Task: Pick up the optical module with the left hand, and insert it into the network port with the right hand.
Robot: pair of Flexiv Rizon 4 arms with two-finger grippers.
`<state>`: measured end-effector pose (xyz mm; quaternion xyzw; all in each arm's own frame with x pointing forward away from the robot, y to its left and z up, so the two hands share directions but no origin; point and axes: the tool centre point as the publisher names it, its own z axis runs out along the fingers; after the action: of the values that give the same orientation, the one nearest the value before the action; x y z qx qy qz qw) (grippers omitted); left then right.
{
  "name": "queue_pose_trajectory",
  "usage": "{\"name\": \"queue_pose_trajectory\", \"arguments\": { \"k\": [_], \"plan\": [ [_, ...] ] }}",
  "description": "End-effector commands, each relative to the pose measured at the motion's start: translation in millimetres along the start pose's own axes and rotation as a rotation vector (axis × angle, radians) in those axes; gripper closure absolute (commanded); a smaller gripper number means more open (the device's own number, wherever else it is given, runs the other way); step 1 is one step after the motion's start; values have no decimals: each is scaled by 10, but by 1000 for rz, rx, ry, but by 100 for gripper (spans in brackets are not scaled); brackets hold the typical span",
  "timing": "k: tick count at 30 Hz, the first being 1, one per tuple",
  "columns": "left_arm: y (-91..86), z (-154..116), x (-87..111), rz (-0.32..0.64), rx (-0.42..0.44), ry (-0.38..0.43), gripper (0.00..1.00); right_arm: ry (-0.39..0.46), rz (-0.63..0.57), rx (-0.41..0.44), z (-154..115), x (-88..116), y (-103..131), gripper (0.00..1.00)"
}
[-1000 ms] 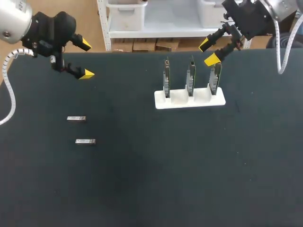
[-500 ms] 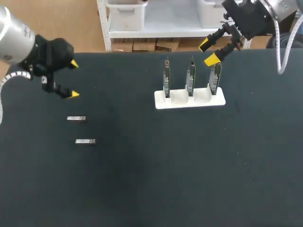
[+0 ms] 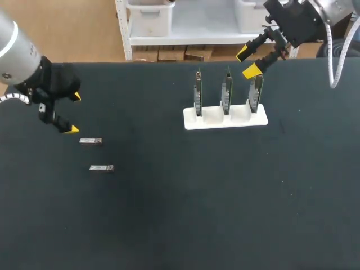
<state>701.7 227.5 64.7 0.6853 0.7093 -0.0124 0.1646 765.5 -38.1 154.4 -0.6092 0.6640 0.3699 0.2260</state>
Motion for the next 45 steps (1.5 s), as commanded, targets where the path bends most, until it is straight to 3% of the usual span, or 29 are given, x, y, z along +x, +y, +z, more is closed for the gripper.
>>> {"name": "queue_pose_trajectory", "arguments": {
  "k": [1, 6, 10, 21, 34, 45],
  "plan": [
    [-42, 96, -11, -11, 30, 25, 0, 0, 0, 8, 5, 6, 30, 0],
    [-212, 136, 27, -42, 47, 18, 0, 0, 0, 8, 5, 6, 30, 0],
    [-290, 147, 97, -121, 44, -15, 0, 0, 0, 8, 5, 6, 30, 0],
    [-381, 288, 69, 22, -23, 66, 0, 0, 0, 8, 5, 6, 30, 0],
    [-299, 324, -58, 51, -13, 76, 0, 0, 0, 8, 5, 6, 30, 0],
    [-251, 370, 8, 30, -20, 125, 0, 0, 0, 8, 5, 6, 30, 0]
  ]
}}
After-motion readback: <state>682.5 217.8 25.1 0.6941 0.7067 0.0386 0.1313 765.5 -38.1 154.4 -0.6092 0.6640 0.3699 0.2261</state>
